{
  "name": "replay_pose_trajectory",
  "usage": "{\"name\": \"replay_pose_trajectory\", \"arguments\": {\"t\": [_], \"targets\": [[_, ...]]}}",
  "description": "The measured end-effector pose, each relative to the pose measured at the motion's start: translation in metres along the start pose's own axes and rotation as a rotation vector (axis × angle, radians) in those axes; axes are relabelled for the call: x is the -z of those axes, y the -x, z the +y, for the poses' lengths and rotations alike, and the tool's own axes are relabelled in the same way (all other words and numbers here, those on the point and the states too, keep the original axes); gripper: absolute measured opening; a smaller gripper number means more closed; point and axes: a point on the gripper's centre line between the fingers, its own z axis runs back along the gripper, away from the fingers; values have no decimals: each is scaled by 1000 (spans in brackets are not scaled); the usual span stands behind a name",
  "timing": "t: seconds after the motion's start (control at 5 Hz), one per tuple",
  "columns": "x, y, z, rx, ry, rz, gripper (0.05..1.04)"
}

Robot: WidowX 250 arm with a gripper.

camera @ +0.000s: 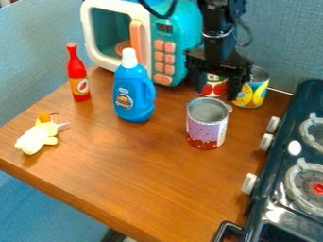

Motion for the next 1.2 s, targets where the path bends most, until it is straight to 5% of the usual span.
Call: {"name": "replay_pose_trajectory", "arguments": {"t": [0.8, 1.2], "targets": [[32, -21, -2, -39, -5, 7, 1001], [61, 18, 5, -67, -26, 101, 1001]]}}
